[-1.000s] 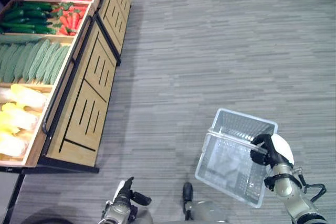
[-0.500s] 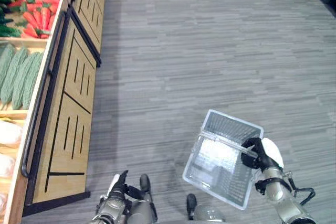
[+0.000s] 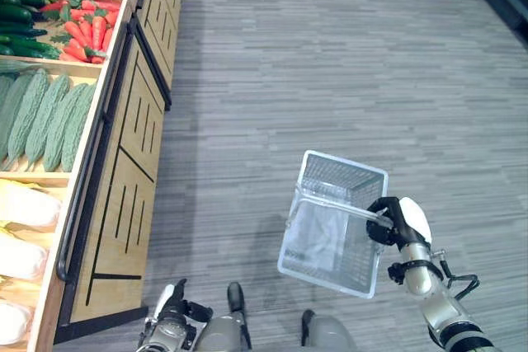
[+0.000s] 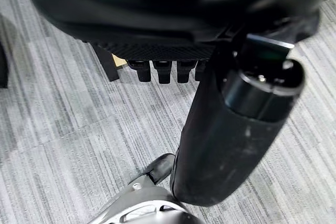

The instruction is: Get the vegetables into the basket

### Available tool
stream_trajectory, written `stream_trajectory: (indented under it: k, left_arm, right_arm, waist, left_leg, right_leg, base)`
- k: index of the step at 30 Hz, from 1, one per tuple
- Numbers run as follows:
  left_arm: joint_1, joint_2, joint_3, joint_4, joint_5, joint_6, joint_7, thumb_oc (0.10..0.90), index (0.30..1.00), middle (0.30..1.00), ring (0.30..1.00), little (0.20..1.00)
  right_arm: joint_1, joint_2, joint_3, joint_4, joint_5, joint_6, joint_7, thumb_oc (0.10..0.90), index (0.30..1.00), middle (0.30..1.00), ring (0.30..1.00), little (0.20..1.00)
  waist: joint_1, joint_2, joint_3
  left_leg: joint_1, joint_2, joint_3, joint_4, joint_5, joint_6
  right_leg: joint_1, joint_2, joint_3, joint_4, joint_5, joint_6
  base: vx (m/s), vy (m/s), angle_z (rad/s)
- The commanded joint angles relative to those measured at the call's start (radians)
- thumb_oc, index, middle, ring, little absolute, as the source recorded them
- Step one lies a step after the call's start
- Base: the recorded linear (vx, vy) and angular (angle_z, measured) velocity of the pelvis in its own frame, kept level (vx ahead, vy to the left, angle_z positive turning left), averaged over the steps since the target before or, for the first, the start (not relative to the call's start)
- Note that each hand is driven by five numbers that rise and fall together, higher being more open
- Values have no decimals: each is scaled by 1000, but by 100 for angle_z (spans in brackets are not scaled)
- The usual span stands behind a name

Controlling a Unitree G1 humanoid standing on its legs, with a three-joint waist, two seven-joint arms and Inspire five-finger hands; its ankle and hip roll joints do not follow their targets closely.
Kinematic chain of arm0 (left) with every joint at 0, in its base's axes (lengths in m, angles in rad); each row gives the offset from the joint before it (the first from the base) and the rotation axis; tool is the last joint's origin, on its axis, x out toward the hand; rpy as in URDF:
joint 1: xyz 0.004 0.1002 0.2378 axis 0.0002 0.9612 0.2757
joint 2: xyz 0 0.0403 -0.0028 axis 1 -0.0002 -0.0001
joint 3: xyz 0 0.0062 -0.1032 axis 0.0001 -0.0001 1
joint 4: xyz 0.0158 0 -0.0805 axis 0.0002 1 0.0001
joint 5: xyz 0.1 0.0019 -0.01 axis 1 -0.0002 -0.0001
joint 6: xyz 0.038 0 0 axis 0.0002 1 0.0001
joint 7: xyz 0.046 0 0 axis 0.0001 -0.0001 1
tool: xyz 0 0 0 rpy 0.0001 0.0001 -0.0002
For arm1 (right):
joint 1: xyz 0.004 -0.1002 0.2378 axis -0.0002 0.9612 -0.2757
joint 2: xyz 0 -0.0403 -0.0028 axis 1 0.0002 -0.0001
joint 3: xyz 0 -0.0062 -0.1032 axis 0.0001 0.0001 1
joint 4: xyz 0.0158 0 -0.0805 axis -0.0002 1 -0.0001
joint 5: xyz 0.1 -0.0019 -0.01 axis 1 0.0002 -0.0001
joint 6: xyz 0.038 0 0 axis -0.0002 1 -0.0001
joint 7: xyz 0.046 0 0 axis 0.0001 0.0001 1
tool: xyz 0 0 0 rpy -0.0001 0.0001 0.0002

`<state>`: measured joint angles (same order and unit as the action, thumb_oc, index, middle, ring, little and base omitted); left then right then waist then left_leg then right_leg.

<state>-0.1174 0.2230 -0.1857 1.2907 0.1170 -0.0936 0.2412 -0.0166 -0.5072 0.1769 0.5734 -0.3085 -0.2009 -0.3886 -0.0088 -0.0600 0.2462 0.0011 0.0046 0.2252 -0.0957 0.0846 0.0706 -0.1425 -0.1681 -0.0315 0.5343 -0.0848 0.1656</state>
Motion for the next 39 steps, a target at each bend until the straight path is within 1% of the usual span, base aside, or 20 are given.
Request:
stream_trajectory:
  k: [1,3,4,6,9,12,14,17,18,22,25,26,27,28,29,30,31,34,36,39]
  left_arm:
    - [20,-10,7,10,3,-6,9,900,1000,1000,1000,1000]
    - [17,-10,5,8,2,-7,10,900,1000,1000,1000,1000]
    - [8,-12,2,7,-5,-10,13,900,1000,1000,1000,1000]
    - [4,-22,-4,16,-4,-7,6,900,1000,1000,1000,1000]
    - [9,-28,-5,24,5,-9,4,900,1000,1000,1000,1000]
    - [17,-32,-11,27,12,-10,1,900,1000,1000,1000,1000]
    - [27,-38,-12,22,11,-11,6,900,1000,1000,1000,1000]
    - [36,-39,-22,9,9,-14,4,900,1000,1000,1000,1000]
    - [34,-40,-27,11,12,-13,10,900,1000,1000,1000,1000]
    - [21,-40,-26,7,4,-14,22,900,1000,1000,1000,1000]
    - [7,-44,-34,-7,-6,-15,29,900,1000,1000,1000,1000]
    - [-2,-45,-37,-8,-8,-14,32,900,1000,1000,1000,1000]
    - [-2,-45,-37,-8,-8,-14,32,900,1000,1000,1000,1000]
    - [-13,-50,-43,-10,-4,-11,32,900,1000,1000,1000,1000]
    - [-14,-50,-43,-10,-4,-11,32,900,1000,1000,1000,1000]
    - [-34,-51,-58,-6,17,-5,21,900,1000,1000,1000,1000]
    - [-36,-52,-59,-2,26,-3,19,900,1000,1000,1000,1000]
    - [-28,-59,-57,13,38,2,16,900,1000,1000,1000,1000]
    - [-16,-60,-49,23,45,4,17,900,1000,1000,1000,1000]
    - [-3,-57,-32,35,49,6,22,900,1000,1000,1000,1000]
  right_arm:
    - [-85,-54,-50,-109,25,-71,-72,400,300,300,300,300]
    - [-83,-54,-51,-106,23,-73,-75,400,300,300,300,300]
    - [-85,-54,-53,-105,22,-74,-82,400,300,300,300,300]
    - [-85,-67,-56,-82,26,-77,-89,400,300,300,300,300]
    - [-72,-69,-62,-86,25,-74,-91,400,300,300,300,300]
    - [-57,-69,-64,-89,26,-74,-91,400,300,300,300,300]
    - [-45,-76,-67,-87,29,-74,-95,400,300,300,300,300]
    - [-38,-90,-75,-100,35,-78,-99,400,300,300,300,300]
    - [-40,-105,-67,-97,28,-79,-99,400,300,300,300,300]
    - [-46,-128,-64,-104,20,-79,-102,400,300,300,300,300]
    - [-41,-148,-78,-102,23,-77,-121,400,300,300,300,300]
    - [-39,-153,-85,-102,25,-76,-128,400,300,300,300,300]
    - [-39,-153,-85,-102,25,-76,-128,400,300,300,300,300]
    - [-32,-159,-97,-102,27,-76,-138,400,300,300,300,300]
    - [-33,-158,-98,-102,27,-76,-138,400,300,300,300,300]
    - [-9,-155,-124,-116,29,-69,-151,400,300,300,300,300]
    - [1,-156,-133,-123,26,-67,-154,400,300,300,300,300]
    - [12,-160,-144,-126,27,-70,-146,400,300,300,300,300]
    - [17,-151,-145,-123,25,-69,-142,400,300,300,300,300]
    - [12,-133,-140,-108,27,-69,-145,400,300,300,300,300]
  waist:
    - [-11,15,-17]
    - [-16,16,-11]
    - [-29,14,2]
    - [-55,11,10]
    - [-68,2,6]
    - [-69,-4,-4]
    - [-62,1,-25]
    - [-55,12,-36]
    - [-52,17,-38]
    - [-47,17,-33]
    - [-49,9,-20]
    - [-54,4,-14]
    - [-54,4,-14]
    - [-65,2,-9]
    - [-66,1,-11]
    - [-76,16,-15]
    - [-74,29,-17]
    - [-69,41,-19]
    - [-63,48,-24]
    - [-55,37,-31]
  left_leg:
    - [92,12,-31,23,-125,-44]
    - [104,10,-41,22,-129,-46]
    - [120,5,-63,26,-142,-50]
    - [156,-5,-110,55,-183,-58]
    - [181,-12,-144,78,-210,-63]
    - [194,-8,-162,101,-234,-69]
    - [203,19,-184,126,-233,-91]
    - [203,63,-211,132,-203,-121]
    - [194,82,-221,139,-179,-139]
    - [159,94,-239,162,-151,-160]
    - [85,108,-158,240,-120,-175]
    - [63,137,-100,238,-101,-177]
    - [63,137,-100,238,-101,-177]
    - [49,184,7,210,-77,-183]
    - [47,182,7,207,-73,-183]
    - [-2,241,146,115,-10,-207]
    - [-32,261,170,80,42,-219]
    - [-54,275,170,76,79,-227]
    - [-18,251,164,53,56,-216]
    - [10,214,175,43,26,-193]
  right_leg:
    - [11,23,-5,-259,185,27]
    - [4,27,-11,-283,183,24]
    - [-15,34,-3,-344,189,26]
    - [-63,52,61,-456,230,39]
    - [-71,56,78,-472,260,45]
    - [-44,57,70,-470,250,37]
    - [-18,73,34,-461,226,11]
    - [-10,98,-11,-432,180,-15]
    - [-5,105,-29,-430,163,-29]
    - [7,101,-61,-445,152,-42]
    - [39,68,-113,-466,139,-55]
    - [51,52,-131,-473,138,-55]
    - [51,52,-131,-473,138,-55]
    - [71,31,-167,-481,133,-50]
    - [69,30,-167,-482,136,-50]
    - [96,4,-228,-497,130,-32]
    - [109,0,-242,-503,126,-27]
    - [142,-8,-254,-510,114,-29]
    - [153,-11,-255,-508,108,-23]
    - [173,-32,-237,-503,109,-13]
  base:
    - [118,-1,26]
    - [90,-19,39]
    - [181,-48,52]
    - [332,-95,52]
    - [229,-100,49]
    - [139,-124,65]
    - [232,-302,60]
    - [138,-301,39]
    - [76,-217,14]
    - [26,-171,33]
    - [11,-111,46]
    - [-14,-27,84]
    - [-10,-15,102]
    - [-3,-3,78]
    - [26,13,79]
    - [63,78,76]
    - [105,106,116]
    - [115,133,108]
    - [142,229,18]
    - [118,202,-31]
